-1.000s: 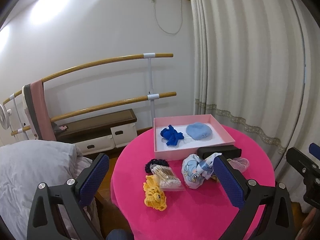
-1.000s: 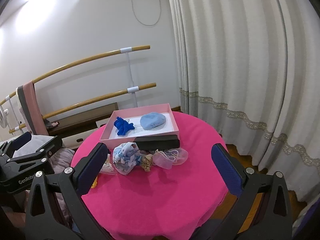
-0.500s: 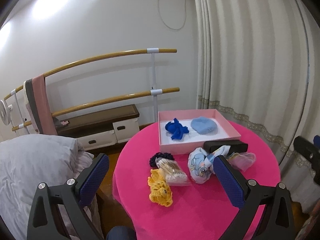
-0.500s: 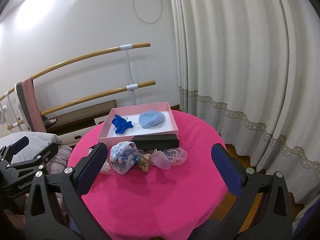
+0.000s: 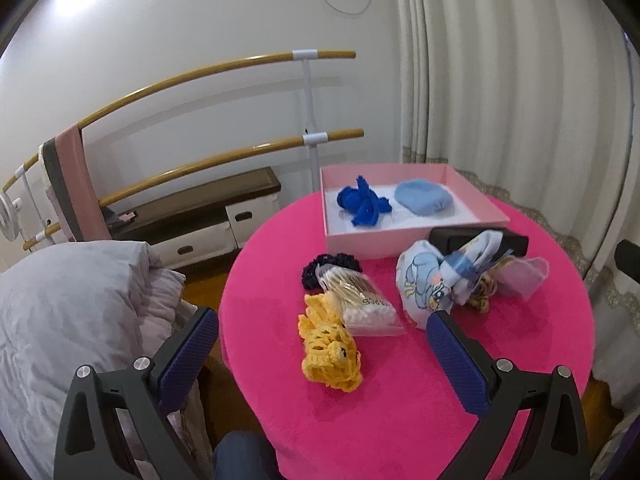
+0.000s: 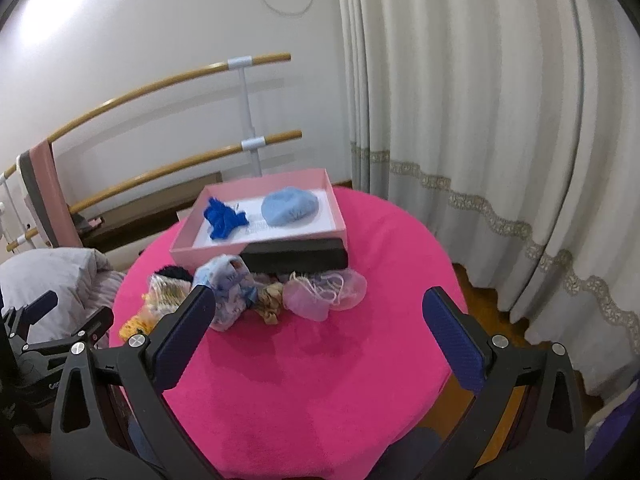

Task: Organize soft objects
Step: 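Grasp the cotton swab bag with the left gripper while the right grasps the black case, then lift the swab bag and black case with both grippers toward the pink box, then lower both items into the box and open both grippers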

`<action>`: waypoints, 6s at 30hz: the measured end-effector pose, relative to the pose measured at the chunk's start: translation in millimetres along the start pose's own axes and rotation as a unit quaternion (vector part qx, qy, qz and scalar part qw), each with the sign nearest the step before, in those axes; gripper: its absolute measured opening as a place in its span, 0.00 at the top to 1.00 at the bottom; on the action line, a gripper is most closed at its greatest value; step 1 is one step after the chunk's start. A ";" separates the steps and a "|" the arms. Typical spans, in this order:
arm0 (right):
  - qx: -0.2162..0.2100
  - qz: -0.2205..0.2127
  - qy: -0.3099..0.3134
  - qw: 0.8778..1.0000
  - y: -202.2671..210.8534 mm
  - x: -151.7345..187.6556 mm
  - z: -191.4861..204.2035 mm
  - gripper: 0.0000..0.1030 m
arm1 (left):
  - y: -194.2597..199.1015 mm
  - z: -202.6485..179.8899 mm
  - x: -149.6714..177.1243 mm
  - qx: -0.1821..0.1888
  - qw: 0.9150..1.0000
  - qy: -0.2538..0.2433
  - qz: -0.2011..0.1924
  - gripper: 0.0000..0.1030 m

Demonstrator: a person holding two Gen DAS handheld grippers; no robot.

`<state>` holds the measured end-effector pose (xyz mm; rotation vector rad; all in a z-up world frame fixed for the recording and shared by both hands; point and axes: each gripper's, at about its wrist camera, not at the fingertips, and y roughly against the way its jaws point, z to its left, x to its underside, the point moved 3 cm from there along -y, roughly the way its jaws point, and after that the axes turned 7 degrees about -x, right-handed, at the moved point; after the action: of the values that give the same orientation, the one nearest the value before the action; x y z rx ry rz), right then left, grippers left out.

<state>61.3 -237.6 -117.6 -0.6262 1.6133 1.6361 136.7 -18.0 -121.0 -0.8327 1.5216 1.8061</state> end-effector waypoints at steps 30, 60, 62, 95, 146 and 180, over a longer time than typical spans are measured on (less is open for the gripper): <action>-0.004 0.109 -0.044 0.993 -122.0 18.6 -35.6 0.00 | -211.6 -50.3 -9.3 0.048 0.995 -0.052 0.074 0.45; -0.071 0.166 -0.006 0.984 -210.9 -28.4 -4.8 0.00 | -205.1 -43.9 -9.0 0.073 0.994 -0.034 0.075 0.67; -0.073 0.166 -0.001 0.983 -213.7 -26.6 -5.3 0.00 | -202.6 -41.7 -8.3 0.075 0.994 -0.030 0.075 0.69; -0.050 0.147 0.248 0.956 -232.5 -15.8 29.7 0.30 | -187.0 -42.1 -10.9 0.076 0.993 -0.031 0.080 0.75; -0.226 0.032 0.020 0.973 -140.8 -112.2 -2.1 0.80 | -121.8 -36.8 -107.6 0.101 0.994 -0.021 -0.019 0.82; -0.110 0.187 0.011 0.976 -312.1 -133.7 -4.2 0.61 | -316.4 -126.5 -198.9 0.095 0.987 -0.042 0.124 0.55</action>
<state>385.2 -284.8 -207.9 -0.4698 1.6518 2.1102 516.9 -112.4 -167.6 -0.4861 1.7720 1.8068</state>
